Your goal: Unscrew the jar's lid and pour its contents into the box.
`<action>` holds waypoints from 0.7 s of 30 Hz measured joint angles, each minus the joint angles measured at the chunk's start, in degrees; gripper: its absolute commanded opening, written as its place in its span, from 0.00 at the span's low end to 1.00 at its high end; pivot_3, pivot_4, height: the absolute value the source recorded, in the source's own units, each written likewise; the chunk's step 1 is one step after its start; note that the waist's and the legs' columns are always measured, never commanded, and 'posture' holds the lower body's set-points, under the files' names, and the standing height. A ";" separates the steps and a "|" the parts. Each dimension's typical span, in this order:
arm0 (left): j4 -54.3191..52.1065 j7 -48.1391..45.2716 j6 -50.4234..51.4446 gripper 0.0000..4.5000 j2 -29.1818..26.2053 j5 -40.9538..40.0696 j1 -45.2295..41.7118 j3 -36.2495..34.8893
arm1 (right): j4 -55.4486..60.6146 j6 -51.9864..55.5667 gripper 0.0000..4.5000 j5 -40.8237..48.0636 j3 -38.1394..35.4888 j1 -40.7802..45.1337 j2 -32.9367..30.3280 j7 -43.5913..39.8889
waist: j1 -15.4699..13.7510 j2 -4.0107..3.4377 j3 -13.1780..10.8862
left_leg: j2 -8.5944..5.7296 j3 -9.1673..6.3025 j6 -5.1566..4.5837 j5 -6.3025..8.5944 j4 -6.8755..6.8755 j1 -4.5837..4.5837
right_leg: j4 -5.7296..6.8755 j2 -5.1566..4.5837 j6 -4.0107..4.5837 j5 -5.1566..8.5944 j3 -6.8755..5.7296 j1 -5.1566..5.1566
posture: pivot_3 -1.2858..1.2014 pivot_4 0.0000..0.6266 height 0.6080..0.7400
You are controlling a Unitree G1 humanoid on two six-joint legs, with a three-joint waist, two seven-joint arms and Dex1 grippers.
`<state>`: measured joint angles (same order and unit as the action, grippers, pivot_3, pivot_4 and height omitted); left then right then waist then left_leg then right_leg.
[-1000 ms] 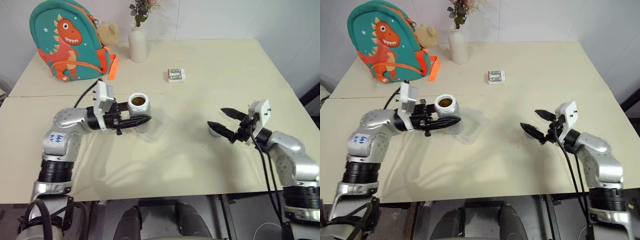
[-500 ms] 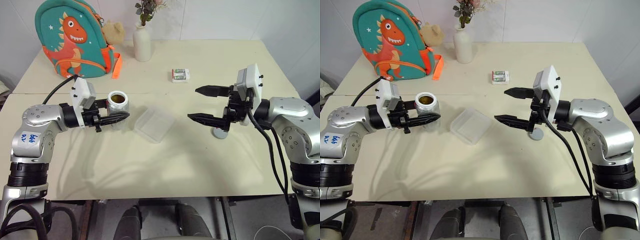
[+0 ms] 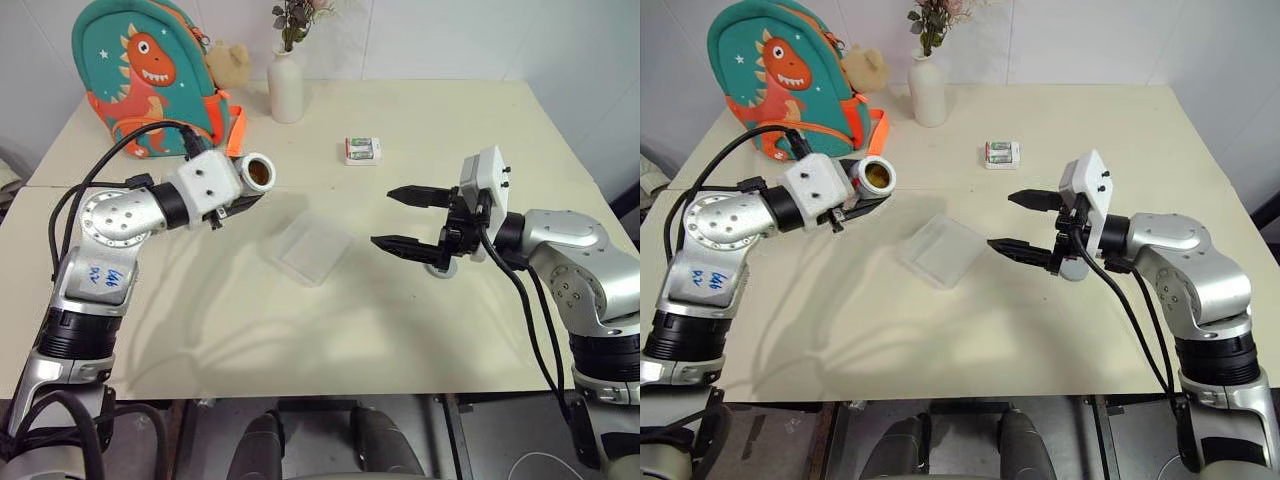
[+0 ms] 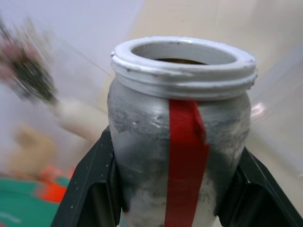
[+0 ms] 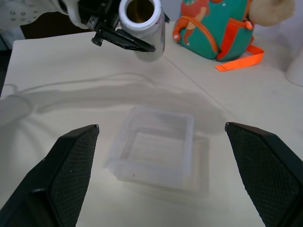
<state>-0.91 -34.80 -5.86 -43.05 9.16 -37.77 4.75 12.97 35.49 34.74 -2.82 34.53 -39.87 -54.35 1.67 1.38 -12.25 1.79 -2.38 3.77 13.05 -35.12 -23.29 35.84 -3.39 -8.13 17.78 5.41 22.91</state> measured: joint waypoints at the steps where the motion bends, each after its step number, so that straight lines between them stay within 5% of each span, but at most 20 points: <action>1: 1.18 4.05 -5.91 0.44 -1.20 5.83 -0.27 1.85 | 0.00 0.03 1.00 0.08 -0.22 -0.04 0.08 0.38 | 0.00 0.00 0.00 | 0.00 0.00 0.00 0.00 0.00 0.01 | 0.01 0.00 0.00 0.00 0.00 0.00 | 0.52 0.24 1.00; 6: 7.24 34.82 -23.97 0.44 -7.49 39.84 -4.68 10.19 | -0.03 0.73 1.00 0.71 -1.12 -1.54 1.97 2.32 | -0.09 0.02 -0.01 | -0.06 0.07 0.00 0.00 -0.02 0.00 | 0.04 -0.04 -0.10 -0.06 0.08 0.01 | 0.52 0.24 1.00; 9: 10.27 49.05 -26.34 0.44 -6.80 52.12 -8.78 14.68 | -0.02 0.79 1.00 1.02 -1.29 -1.57 3.50 3.39 | -0.23 0.02 -0.01 | -0.09 0.11 -0.01 -0.01 -0.05 -0.02 | 0.03 -0.07 -0.15 -0.08 0.08 0.00 | 0.52 0.24 1.00; 13: 14.58 62.52 -25.49 0.44 -4.53 63.66 -12.46 19.96 | 0.14 0.89 1.00 1.79 -1.61 -1.62 5.42 5.02 | -0.24 0.02 -0.01 | -0.09 0.11 -0.01 -0.01 -0.05 -0.02 | 0.07 -0.06 -0.16 -0.08 0.08 0.01 | 0.52 0.24 1.00; 21: 22.46 74.27 -17.26 0.44 -3.06 78.29 -17.50 27.63 | 0.18 0.95 1.00 3.10 -2.93 -2.05 7.39 7.37 | -0.03 0.02 -0.01 | -0.07 0.15 -0.02 -0.02 -0.03 -0.08 | 0.28 -0.01 -0.14 -0.07 0.10 0.26 | 0.52 0.24 1.00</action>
<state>21.55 39.47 -23.12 -46.11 87.45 -55.27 32.38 13.15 36.44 37.84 -5.75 32.47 -32.48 -46.98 1.63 1.40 -12.26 1.72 -2.23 3.76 13.03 -35.16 -23.37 36.12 -3.41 -8.27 17.71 5.51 23.17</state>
